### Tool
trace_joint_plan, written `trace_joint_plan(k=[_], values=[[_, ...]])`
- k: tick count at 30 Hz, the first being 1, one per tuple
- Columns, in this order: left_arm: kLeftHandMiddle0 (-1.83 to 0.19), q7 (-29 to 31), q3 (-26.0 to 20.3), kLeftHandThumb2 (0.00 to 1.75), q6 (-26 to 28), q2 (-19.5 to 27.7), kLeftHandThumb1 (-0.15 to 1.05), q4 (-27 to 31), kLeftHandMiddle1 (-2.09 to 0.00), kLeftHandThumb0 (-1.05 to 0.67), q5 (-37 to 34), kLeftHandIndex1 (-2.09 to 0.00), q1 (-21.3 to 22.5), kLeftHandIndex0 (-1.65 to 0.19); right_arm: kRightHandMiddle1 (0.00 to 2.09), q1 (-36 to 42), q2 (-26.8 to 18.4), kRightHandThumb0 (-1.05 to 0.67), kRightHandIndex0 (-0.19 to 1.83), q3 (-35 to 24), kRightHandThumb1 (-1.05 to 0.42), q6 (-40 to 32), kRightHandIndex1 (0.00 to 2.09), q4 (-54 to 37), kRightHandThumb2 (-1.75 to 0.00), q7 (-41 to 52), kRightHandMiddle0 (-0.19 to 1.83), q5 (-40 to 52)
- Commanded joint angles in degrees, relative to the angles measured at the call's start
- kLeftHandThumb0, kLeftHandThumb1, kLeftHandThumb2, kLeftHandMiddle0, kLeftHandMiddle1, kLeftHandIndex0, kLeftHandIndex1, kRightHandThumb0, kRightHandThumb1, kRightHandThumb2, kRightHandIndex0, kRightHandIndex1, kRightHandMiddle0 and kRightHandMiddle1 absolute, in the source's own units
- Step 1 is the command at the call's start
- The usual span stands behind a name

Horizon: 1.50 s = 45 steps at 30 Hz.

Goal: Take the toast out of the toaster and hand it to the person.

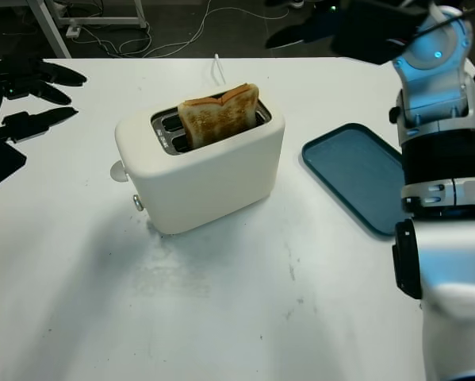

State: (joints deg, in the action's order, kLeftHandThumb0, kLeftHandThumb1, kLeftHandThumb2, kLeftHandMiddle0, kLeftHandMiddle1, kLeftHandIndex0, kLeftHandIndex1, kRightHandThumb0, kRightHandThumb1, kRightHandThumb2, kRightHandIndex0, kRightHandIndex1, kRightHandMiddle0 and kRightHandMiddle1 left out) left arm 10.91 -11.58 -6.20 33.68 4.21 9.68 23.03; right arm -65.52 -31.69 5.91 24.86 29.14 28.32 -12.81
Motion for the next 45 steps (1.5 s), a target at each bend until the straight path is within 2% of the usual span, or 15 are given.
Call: trace_joint_plan(k=[1,3,4,5,7,13,19,24,32,36,40,43,44,45], values=[[-0.73,-0.43,-0.14,0.01,-0.48,0.08,0.81,0.06,-0.92,-0.04,0.08,-0.54,0.17,-0.78,0.02,-0.35,0.29,-0.56,1.06,2.04,-0.51,0.00,0.04,-3.05,-0.01,0.90,0.98,-1.95],[-0.73,-0.46,-0.12,0.01,0.09,-0.06,0.81,0.45,-0.92,-0.05,0.14,-0.54,0.01,-0.78,0.01,-0.30,0.06,-0.64,1.08,4.47,-0.55,-1.11,0.06,-5.61,-0.02,2.11,0.96,-4.91],[-0.73,-0.46,-0.12,0.01,0.13,-0.19,0.82,0.51,-0.92,-0.05,0.02,-0.54,-0.06,-0.77,0.01,-0.15,0.15,-0.66,1.07,5.46,-0.56,-2.15,0.27,-6.87,-0.02,2.85,0.96,-5.99],[-0.72,-0.50,-0.13,0.01,0.23,-0.35,0.82,0.61,-0.92,-0.04,-0.08,-0.54,-0.15,-0.77,0.01,0.11,0.57,-0.65,0.87,6.37,-0.54,-2.77,0.67,-7.80,-0.01,3.55,0.95,-6.56],[-0.72,-0.52,-0.14,0.01,0.61,-0.55,0.82,0.87,-0.92,-0.02,-0.20,-0.54,-0.30,-0.77,0.01,0.88,1.48,-0.67,0.67,7.99,-0.52,-3.88,0.87,-9.46,0.00,4.28,0.95,-7.94],[-0.71,-0.47,-0.24,0.01,1.23,-0.56,0.82,1.56,-0.92,0.01,0.08,-0.54,-0.83,-0.76,0.00,3.78,3.52,-0.70,0.47,10.73,-0.53,-1.05,0.92,-9.25,0.00,1.85,0.92,-10.53],[-0.71,-0.36,-0.21,0.01,2.09,-0.63,0.82,2.22,-0.91,0.01,-0.01,-0.54,-1.00,-0.76,0.00,4.21,4.54,-0.60,0.45,12.22,-0.56,1.66,0.91,-6.15,-0.01,-0.23,0.90,-12.55],[-0.70,-0.41,-0.19,0.01,2.99,-1.01,0.82,2.78,-0.91,0.02,-0.15,-0.53,-1.01,-0.76,0.00,3.81,4.70,-0.60,0.40,13.02,-0.59,2.42,0.96,-4.39,-0.01,0.15,0.87,-13.53],[-0.71,-0.68,-0.14,0.01,3.26,-0.80,0.82,3.04,-0.91,0.02,0.56,-0.53,-1.15,-0.76,0.01,3.81,4.36,-0.50,0.44,14.12,-0.60,4.33,1.00,-1.81,-0.01,-3.01,0.90,-17.11],[-0.72,-0.63,-0.16,0.01,2.83,-0.86,0.82,2.65,-0.91,0.02,0.08,-0.53,-0.99,-0.76,0.02,3.59,3.76,-0.47,0.51,14.40,-0.61,4.35,0.94,-1.46,-0.01,-3.38,0.91,-18.56],[-0.72,-0.59,-0.22,0.01,2.42,-0.94,0.82,2.22,-0.92,0.02,-0.31,-0.53,-0.74,-0.77,0.06,3.61,3.33,-0.38,0.62,13.93,-0.60,3.58,0.88,-1.97,0.00,-2.04,1.00,-17.67],[-0.72,-0.72,-0.14,0.01,1.65,-0.84,0.81,1.61,-0.93,0.01,-0.19,-0.53,-0.46,-0.77,0.12,3.14,2.38,-0.36,0.82,14.32,-0.61,1.95,0.96,-3.35,-0.01,0.05,1.10,-18.68],[-0.71,-0.76,-0.13,0.01,1.51,-0.85,0.82,1.49,-0.93,0.00,-0.17,-0.54,-0.41,-0.77,0.26,2.96,2.12,-0.36,0.89,14.58,-0.63,0.71,1.27,-4.30,-0.01,0.84,1.17,-19.57],[-0.71,-0.78,-0.13,0.01,1.38,-0.93,0.82,1.36,-0.93,0.00,-0.25,-0.54,-0.33,-0.77,0.59,2.87,1.91,-0.38,0.92,14.75,-0.64,-0.08,1.40,-5.12,-0.01,1.12,1.08,-20.42]])
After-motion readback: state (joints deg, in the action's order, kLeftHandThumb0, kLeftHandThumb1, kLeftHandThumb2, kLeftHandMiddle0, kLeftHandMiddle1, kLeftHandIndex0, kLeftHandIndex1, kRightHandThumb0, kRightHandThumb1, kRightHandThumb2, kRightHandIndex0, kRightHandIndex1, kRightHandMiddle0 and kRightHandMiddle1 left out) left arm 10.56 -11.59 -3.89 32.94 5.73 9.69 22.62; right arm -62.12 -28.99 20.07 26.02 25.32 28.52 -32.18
